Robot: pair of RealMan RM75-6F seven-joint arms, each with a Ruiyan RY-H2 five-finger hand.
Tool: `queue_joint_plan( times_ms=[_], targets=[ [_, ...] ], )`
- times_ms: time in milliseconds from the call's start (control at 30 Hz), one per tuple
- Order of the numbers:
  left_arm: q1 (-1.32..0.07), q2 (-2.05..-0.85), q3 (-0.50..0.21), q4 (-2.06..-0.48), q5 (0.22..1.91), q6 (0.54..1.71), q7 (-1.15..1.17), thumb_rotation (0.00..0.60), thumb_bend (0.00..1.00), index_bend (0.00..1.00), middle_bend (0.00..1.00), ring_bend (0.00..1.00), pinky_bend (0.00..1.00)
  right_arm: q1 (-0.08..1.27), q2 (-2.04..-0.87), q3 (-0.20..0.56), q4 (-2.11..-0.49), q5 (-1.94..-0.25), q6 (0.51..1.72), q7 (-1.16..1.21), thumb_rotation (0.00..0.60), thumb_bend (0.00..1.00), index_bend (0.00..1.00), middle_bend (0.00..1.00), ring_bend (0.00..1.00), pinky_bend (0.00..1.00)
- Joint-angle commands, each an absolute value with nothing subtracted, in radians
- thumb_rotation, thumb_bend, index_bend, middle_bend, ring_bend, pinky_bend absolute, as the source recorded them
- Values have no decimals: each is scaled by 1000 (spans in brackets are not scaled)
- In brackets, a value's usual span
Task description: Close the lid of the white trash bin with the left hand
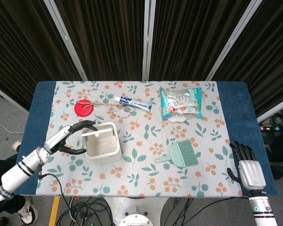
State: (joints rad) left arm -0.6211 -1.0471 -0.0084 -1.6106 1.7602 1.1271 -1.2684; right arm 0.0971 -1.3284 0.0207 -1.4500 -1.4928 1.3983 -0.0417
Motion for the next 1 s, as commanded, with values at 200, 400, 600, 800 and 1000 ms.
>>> queue_joint_plan(
  times_ms=[200, 400, 600, 800, 1000],
  targets=[
    [-581, -1066, 27, -1651, 1764, 1170, -1006, 376, 109, 162, 241, 80, 105, 99, -1333, 21, -1445, -1489, 1393, -40, 600, 267, 0, 0, 0, 0],
    [-547, -1095, 44, -1666, 1769, 1202, -801, 376, 107, 162, 245, 80, 103, 100, -1335, 22, -1444, -1485, 1389, -45, 600, 266, 0, 0, 0, 0],
    [-523, -1124, 66, -1662, 1789, 1225, -666, 379, 107, 163, 246, 80, 103, 100, -1337, 23, -1446, -1480, 1386, -49, 600, 267, 0, 0, 0, 0],
    [-501, -1164, 72, -1637, 1800, 1256, -545, 385, 107, 164, 247, 80, 103, 100, -1340, 24, -1444, -1468, 1378, -55, 600, 268, 0, 0, 0, 0],
    [-488, -1195, 70, -1616, 1819, 1276, -389, 398, 107, 164, 248, 80, 102, 101, -1342, 25, -1443, -1464, 1374, -56, 600, 268, 0, 0, 0, 0]
  ],
)
